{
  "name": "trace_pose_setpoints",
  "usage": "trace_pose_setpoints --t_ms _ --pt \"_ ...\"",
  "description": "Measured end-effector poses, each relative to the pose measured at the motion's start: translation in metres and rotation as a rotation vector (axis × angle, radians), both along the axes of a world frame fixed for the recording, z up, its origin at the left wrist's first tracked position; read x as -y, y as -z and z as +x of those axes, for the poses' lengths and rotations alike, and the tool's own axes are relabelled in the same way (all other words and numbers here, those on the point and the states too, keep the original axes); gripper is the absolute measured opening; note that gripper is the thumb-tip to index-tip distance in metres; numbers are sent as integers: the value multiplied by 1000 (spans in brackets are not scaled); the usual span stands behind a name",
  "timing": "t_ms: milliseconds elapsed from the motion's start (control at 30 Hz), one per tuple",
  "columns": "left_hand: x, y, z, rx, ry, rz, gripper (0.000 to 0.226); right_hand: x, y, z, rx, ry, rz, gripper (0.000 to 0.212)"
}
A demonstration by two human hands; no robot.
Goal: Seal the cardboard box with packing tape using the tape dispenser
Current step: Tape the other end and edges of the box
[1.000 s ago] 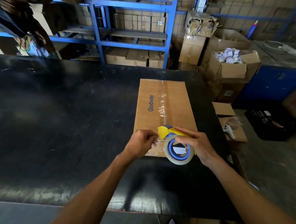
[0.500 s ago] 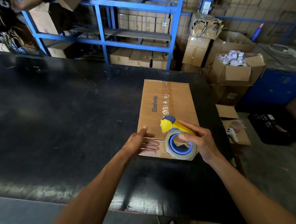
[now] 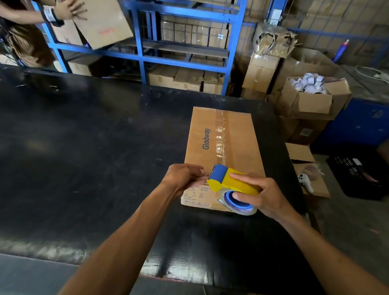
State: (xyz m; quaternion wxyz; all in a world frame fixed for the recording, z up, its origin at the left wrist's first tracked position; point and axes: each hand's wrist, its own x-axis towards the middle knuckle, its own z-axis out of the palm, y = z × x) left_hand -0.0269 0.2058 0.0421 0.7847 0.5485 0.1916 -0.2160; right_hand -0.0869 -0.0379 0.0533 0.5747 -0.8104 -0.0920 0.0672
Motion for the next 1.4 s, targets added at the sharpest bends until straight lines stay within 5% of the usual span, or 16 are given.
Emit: trace_pose_setpoints --t_ms 233,300,567,900,1133,1400 --pt "0 0 -3 -122 200 107 34 0 9 4 53 -32 -31 52" --pt "5 -3 -5 -142 226 32 20 -1 9 5 59 -46 -47 52" --pt "18 -8 4 -36 172 125 15 6 12 6 76 -40 -78 50" --pt "34 -1 -2 223 -134 408 16 13 19 5 160 -46 -156 56" --pt "32 0 -5 133 -151 136 9 12 24 6 318 -10 -199 57" --pt "22 -7 -2 68 -87 208 25 10 34 7 355 -26 -266 57"
